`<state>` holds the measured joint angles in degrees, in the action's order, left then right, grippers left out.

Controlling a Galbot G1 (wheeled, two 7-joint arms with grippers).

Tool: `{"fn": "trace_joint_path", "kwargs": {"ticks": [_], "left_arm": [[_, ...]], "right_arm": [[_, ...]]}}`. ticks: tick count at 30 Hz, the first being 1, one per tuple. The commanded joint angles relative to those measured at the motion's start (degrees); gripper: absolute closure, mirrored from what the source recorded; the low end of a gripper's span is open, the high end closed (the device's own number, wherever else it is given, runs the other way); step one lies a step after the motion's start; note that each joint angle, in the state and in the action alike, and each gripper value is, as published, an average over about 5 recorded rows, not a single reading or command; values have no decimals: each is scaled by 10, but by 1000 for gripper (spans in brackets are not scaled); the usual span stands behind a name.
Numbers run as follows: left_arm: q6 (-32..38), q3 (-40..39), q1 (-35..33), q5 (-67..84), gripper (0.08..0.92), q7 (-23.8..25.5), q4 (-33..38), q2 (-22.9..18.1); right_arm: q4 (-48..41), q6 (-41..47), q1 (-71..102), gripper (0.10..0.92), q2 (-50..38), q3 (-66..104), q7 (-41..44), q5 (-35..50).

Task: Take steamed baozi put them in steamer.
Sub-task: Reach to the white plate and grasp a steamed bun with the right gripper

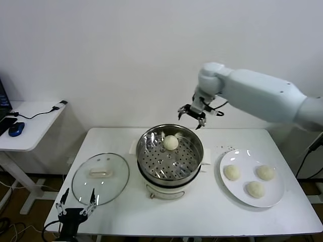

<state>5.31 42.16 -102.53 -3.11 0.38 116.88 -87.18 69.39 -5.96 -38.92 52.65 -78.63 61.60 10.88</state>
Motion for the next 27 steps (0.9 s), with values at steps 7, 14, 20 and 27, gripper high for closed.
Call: {"fn": "trace_joint_path", "kwargs": {"ticks": [7, 14, 20, 27], "left_arm": [[1, 3, -10, 2, 177, 0, 7, 0], [1, 5, -14, 1, 177, -1, 3, -1], [2, 8, -14, 0, 177, -1, -2, -1], [2, 8, -11, -1, 177, -1, -7, -1]], "right_arm": [[-13, 216, 131, 203, -150, -9, -5, 112], [-61, 198, 265, 203, -136, 95, 14, 4], [-101, 182, 321, 203, -113, 143, 17, -36], [-118, 181, 350, 203, -100, 174, 15, -43]]}}
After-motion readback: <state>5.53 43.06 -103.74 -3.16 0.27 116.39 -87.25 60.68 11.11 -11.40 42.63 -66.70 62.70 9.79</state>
